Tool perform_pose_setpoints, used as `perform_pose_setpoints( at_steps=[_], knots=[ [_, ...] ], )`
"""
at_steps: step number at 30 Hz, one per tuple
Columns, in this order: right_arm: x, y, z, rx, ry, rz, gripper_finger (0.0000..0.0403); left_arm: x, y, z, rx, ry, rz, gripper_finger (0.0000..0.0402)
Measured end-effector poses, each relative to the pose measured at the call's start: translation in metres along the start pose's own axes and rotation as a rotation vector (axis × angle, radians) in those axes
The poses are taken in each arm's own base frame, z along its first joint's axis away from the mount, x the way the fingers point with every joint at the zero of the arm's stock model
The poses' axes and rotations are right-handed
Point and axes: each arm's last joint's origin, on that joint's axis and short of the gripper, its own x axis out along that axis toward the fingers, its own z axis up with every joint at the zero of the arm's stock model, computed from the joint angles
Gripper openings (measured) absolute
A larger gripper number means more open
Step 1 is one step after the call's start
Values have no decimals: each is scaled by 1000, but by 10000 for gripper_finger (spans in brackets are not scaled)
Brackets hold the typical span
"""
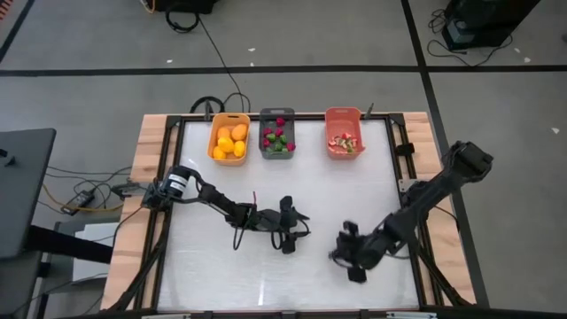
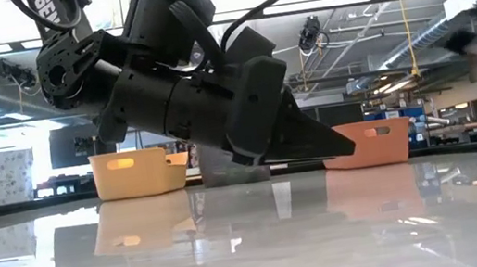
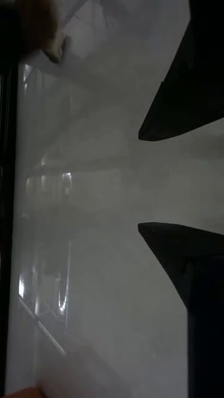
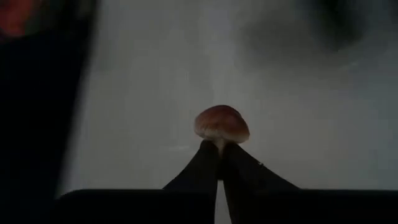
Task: Sort produce into baskets
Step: Put the brown mushroom into the orange bin
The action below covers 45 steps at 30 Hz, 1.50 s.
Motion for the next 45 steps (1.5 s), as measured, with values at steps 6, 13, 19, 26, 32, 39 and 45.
perform_pose_setpoints(
  at_steps=[6,13,19,26,32,39,45],
  knots=[
    [-35,-38,34,-79,-88,-341,9,0,0,0,0,2,-8,234],
    [-79,-104,62,-52,-113,-772,14,0,-1,0,-10,3,-11,234],
    [-102,-168,75,29,-14,-991,15,0,-1,0,-70,3,-13,234],
    [-113,-227,85,156,38,-969,23,0,-1,0,-71,3,-12,234],
    [-118,-258,83,263,46,-935,57,0,2,0,-97,-12,66,234],
    [-130,-254,82,279,-3,-946,153,0,1,0,-169,-16,56,234],
    [-135,-232,78,340,-38,-703,204,0,3,1,-207,-17,56,234]
  ],
)
